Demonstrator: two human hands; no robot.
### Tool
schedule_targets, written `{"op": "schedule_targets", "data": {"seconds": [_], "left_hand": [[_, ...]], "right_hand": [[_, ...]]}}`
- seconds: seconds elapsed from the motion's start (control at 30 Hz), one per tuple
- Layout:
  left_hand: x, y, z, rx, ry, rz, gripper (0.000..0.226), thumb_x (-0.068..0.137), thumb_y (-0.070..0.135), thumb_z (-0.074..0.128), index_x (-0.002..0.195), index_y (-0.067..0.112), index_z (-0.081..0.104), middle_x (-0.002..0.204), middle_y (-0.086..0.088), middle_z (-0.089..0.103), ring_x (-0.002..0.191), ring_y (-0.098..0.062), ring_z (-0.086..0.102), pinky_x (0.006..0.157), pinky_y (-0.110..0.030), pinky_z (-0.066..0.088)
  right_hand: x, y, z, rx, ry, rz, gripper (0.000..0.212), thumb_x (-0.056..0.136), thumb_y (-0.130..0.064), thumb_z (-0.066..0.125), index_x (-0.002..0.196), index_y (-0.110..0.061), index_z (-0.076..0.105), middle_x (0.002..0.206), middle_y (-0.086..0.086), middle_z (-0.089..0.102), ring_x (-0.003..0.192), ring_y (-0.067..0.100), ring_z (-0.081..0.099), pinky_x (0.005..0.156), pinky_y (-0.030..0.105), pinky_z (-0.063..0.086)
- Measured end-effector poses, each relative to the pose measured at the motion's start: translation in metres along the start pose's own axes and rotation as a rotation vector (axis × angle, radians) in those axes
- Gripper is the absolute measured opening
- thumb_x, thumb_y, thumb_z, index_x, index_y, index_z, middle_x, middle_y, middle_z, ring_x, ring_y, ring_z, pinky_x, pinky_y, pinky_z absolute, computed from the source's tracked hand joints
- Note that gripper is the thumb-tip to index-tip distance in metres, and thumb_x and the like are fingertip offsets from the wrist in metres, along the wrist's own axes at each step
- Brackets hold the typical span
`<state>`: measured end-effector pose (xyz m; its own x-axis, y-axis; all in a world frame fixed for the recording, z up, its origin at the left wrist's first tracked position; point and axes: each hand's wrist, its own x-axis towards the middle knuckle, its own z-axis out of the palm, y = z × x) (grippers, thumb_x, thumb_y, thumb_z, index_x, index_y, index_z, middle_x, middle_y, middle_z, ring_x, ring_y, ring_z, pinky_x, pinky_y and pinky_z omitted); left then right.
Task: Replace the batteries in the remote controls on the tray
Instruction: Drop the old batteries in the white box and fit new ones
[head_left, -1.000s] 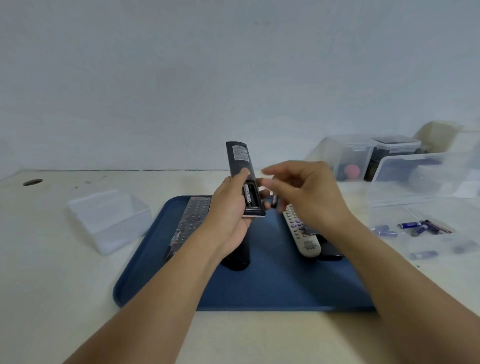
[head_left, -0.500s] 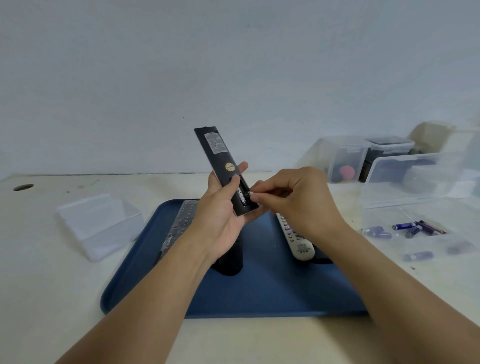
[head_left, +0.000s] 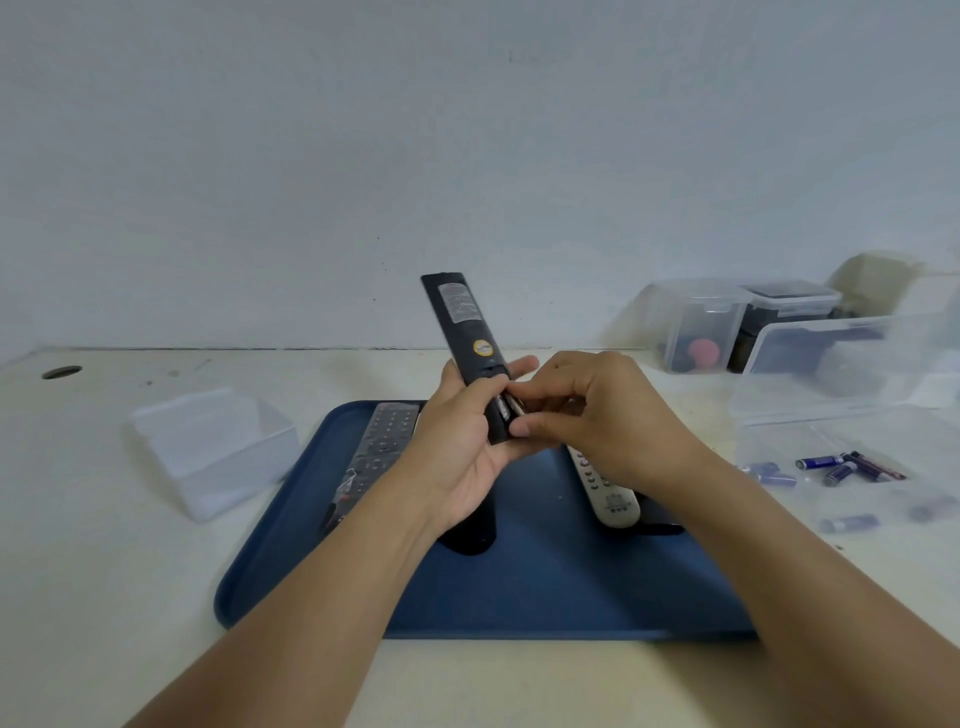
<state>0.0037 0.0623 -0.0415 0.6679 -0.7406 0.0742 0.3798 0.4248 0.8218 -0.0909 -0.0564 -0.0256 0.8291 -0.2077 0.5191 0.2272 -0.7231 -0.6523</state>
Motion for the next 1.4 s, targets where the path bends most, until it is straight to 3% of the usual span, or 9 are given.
{"op": "schedule_targets", "data": {"seconds": [0.1, 0.2, 0.5, 0.6, 0.73, 0.87, 1.0, 1.2, 1.4], "left_hand": [[-0.001, -0.002, 0.002, -0.043, -0.068, -0.041, 0.032, 0.106, 0.006, 0.041, 0.136, 0.011, 0.05, 0.132, -0.023, 0.064, 0.102, -0.037, 0.073, 0.076, -0.051, 0.06], [-0.001, -0.001, 0.002, -0.048, -0.087, -0.033, 0.033, 0.106, 0.007, 0.041, 0.138, 0.012, 0.048, 0.132, -0.021, 0.065, 0.107, -0.038, 0.071, 0.08, -0.054, 0.06], [-0.008, -0.007, 0.009, 0.029, -0.168, -0.09, 0.033, 0.106, 0.007, 0.044, 0.139, 0.012, 0.047, 0.128, -0.021, 0.068, 0.112, -0.039, 0.069, 0.078, -0.051, 0.062], [-0.006, -0.008, 0.01, 0.031, -0.141, -0.109, 0.033, 0.106, 0.005, 0.044, 0.139, 0.008, 0.046, 0.122, -0.023, 0.07, 0.101, -0.042, 0.072, 0.069, -0.045, 0.062], [-0.006, -0.013, 0.009, 0.104, -0.15, -0.098, 0.03, 0.106, 0.003, 0.043, 0.136, 0.01, 0.044, 0.118, -0.022, 0.072, 0.105, -0.044, 0.071, 0.072, -0.049, 0.063], [-0.007, -0.014, 0.008, 0.127, -0.159, -0.093, 0.03, 0.107, 0.004, 0.043, 0.135, 0.013, 0.044, 0.119, -0.019, 0.072, 0.107, -0.041, 0.071, 0.077, -0.053, 0.063], [-0.007, -0.015, 0.009, 0.129, -0.168, -0.099, 0.032, 0.107, 0.005, 0.044, 0.137, 0.015, 0.045, 0.121, -0.017, 0.072, 0.11, -0.04, 0.07, 0.081, -0.056, 0.061], [-0.004, -0.012, 0.009, 0.077, -0.127, -0.098, 0.033, 0.107, 0.015, 0.045, 0.14, 0.012, 0.045, 0.116, -0.02, 0.073, 0.103, -0.039, 0.073, 0.076, -0.055, 0.062], [0.002, -0.013, 0.006, 0.044, -0.119, -0.106, 0.058, 0.108, 0.048, 0.032, 0.141, 0.003, 0.046, 0.107, -0.021, 0.069, 0.104, -0.035, 0.07, 0.085, -0.056, 0.059]], "right_hand": [[0.001, 0.002, -0.004, 0.06, 0.055, 0.027, 0.03, 0.074, -0.008, 0.086, 0.102, -0.015, 0.08, 0.09, -0.007, 0.071, 0.09, 0.014, 0.07, 0.079, 0.029, 0.056], [0.001, 0.003, -0.001, 0.17, 0.061, 0.083, 0.028, 0.072, -0.003, 0.086, 0.098, -0.012, 0.08, 0.076, -0.012, 0.07, 0.069, 0.0, 0.062, 0.068, 0.015, 0.049], [-0.001, 0.01, -0.016, 0.476, 0.092, 0.357, 0.027, 0.078, -0.004, 0.082, 0.098, -0.007, 0.063, 0.063, -0.001, 0.057, 0.059, 0.012, 0.063, 0.047, 0.018, 0.045], [-0.002, 0.002, -0.045, 0.228, 0.041, 0.41, 0.016, 0.09, -0.026, 0.073, 0.093, -0.01, 0.069, 0.069, -0.01, 0.069, 0.042, 0.0, 0.047, 0.042, 0.014, 0.038], [-0.015, 0.001, -0.087, -0.375, -0.298, 0.427, 0.026, 0.072, -0.025, 0.089, 0.095, -0.028, 0.075, 0.087, -0.015, 0.072, 0.063, -0.005, 0.059, 0.065, 0.018, 0.045], [-0.017, 0.001, -0.083, -0.477, -0.428, 0.519, 0.029, 0.069, -0.019, 0.091, 0.089, -0.025, 0.07, 0.059, -0.025, 0.059, 0.057, -0.005, 0.055, 0.051, 0.009, 0.037], [-0.015, 0.007, -0.07, -0.536, -0.45, 0.49, 0.028, 0.067, -0.02, 0.09, 0.085, -0.025, 0.069, 0.071, -0.014, 0.061, 0.065, 0.005, 0.055, 0.057, 0.018, 0.039], [-0.013, 0.004, -0.077, -0.34, -0.327, 0.411, 0.019, 0.072, -0.017, 0.088, 0.083, -0.021, 0.073, 0.058, -0.021, 0.064, 0.053, -0.003, 0.055, 0.054, 0.01, 0.04], [-0.008, -0.013, -0.048, 0.05, -0.133, 0.203, 0.014, 0.074, -0.001, 0.084, 0.082, -0.002, 0.072, 0.069, -0.003, 0.072, 0.06, 0.008, 0.056, 0.06, 0.016, 0.046]]}}
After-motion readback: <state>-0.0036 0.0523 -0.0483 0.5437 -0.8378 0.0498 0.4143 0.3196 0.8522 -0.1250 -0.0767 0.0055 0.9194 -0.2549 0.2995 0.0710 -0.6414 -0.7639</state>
